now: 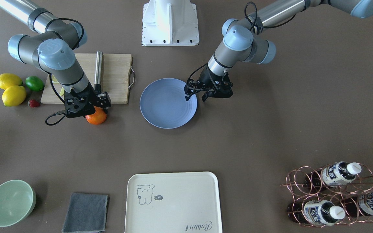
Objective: Pick orange to plate
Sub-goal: 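Carry the orange over the blue plate with the right gripper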
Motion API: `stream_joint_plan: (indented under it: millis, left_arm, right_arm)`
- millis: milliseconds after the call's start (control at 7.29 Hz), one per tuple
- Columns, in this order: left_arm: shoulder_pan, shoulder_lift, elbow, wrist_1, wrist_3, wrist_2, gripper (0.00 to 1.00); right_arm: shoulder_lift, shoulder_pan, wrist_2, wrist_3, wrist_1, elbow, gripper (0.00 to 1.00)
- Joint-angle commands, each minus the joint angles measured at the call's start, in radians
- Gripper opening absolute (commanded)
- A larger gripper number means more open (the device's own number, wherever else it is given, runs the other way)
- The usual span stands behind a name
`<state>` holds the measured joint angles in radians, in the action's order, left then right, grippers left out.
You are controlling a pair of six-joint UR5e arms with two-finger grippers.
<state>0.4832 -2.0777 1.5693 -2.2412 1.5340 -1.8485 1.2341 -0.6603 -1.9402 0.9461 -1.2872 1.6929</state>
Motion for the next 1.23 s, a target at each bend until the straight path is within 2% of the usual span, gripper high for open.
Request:
stream_joint_plan:
  millis: [0, 137, 274, 411, 548, 685, 960, 1097]
  left_arm:
    - [0.003, 0.002, 0.009, -0.002, 0.000, 0.000, 0.80]
    - [0.027, 0.033, 0.040, -0.002, -0.008, -0.001, 0.79]
    - [0.085, 0.107, 0.093, -0.003, -0.029, -0.018, 0.79]
    - [0.138, 0.173, 0.141, 0.002, -0.148, -0.102, 0.79]
    - [0.217, 0.218, 0.152, 0.005, -0.210, -0.165, 0.79]
    - [0.271, 0.247, 0.150, 0.003, -0.283, -0.216, 0.80]
    - [0.305, 0.271, 0.147, 0.003, -0.322, -0.236, 0.80]
    - [0.305, 0.272, 0.147, 0.003, -0.321, -0.236, 0.80]
  right_arm:
    - [-0.036, -0.027, -0.038, 0.008, -0.018, 0.013, 0.00]
    - [-0.098, -0.027, -0.040, 0.023, -0.097, 0.040, 0.00]
    - [-0.178, 0.009, -0.033, 0.119, -0.162, 0.048, 0.00]
    - [-0.227, 0.093, 0.005, 0.229, -0.167, 0.047, 0.00]
    - [-0.270, 0.176, 0.083, 0.293, -0.169, 0.036, 0.00]
    - [-0.321, 0.233, 0.134, 0.344, -0.169, -0.004, 0.00]
    - [-0.422, 0.255, 0.156, 0.370, -0.156, -0.132, 0.00]
    - [-0.420, 0.255, 0.156, 0.369, -0.156, -0.137, 0.00]
